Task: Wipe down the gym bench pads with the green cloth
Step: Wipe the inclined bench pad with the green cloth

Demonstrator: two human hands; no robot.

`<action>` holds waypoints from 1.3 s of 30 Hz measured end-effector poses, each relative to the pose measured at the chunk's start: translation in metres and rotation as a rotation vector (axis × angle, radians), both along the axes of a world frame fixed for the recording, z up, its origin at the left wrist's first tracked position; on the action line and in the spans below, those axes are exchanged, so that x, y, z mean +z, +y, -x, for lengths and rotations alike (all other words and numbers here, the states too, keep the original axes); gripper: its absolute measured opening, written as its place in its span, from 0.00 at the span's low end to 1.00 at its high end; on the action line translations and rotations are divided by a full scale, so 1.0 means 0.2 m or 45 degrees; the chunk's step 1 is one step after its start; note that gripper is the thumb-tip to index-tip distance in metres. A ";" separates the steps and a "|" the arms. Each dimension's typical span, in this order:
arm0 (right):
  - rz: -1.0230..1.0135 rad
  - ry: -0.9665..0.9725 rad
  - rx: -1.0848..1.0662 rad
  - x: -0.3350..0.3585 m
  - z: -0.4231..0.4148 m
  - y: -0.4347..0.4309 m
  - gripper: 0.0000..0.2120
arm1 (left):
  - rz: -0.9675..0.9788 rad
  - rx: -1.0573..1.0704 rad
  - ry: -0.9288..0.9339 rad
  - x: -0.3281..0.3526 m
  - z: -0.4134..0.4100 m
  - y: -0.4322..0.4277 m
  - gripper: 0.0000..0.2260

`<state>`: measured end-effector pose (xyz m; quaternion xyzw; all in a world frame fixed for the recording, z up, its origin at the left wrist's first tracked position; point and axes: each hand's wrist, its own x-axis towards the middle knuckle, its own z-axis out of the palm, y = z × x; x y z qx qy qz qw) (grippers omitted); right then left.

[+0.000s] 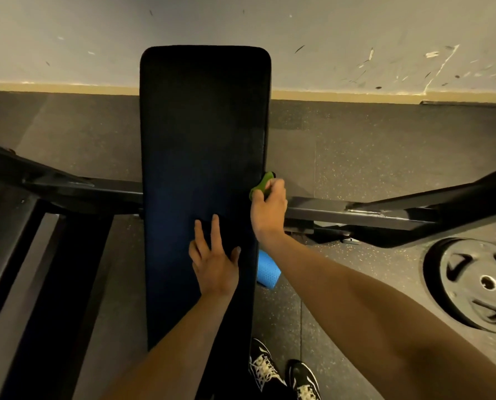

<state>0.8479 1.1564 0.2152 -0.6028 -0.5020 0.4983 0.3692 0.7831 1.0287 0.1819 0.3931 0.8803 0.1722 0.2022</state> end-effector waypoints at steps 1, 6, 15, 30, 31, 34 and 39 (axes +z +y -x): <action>0.003 -0.007 0.014 -0.03 -0.01 -0.04 0.08 | -0.018 -0.005 0.013 -0.01 0.00 -0.01 0.40; 0.039 -0.047 0.051 -0.17 -0.06 -0.22 0.08 | -0.070 0.010 -0.001 -0.05 -0.01 -0.03 0.37; 0.233 -0.153 0.111 -0.37 -0.14 -0.56 0.08 | -0.134 0.003 -0.118 -0.08 -0.04 -0.07 0.38; 0.115 -0.043 0.063 -0.30 -0.11 -0.47 0.10 | -0.004 0.259 -0.249 -0.34 -0.21 -0.48 0.41; 0.102 -0.064 0.070 -0.32 -0.12 -0.51 0.11 | -0.016 0.250 -0.242 -0.34 -0.21 -0.48 0.41; 0.079 -0.073 0.092 -0.38 -0.13 -0.59 0.10 | -0.069 0.236 -0.232 -0.36 -0.21 -0.50 0.39; 0.170 -0.041 0.100 -0.54 -0.19 -0.75 0.08 | -0.102 0.189 -0.234 -0.42 -0.20 -0.53 0.38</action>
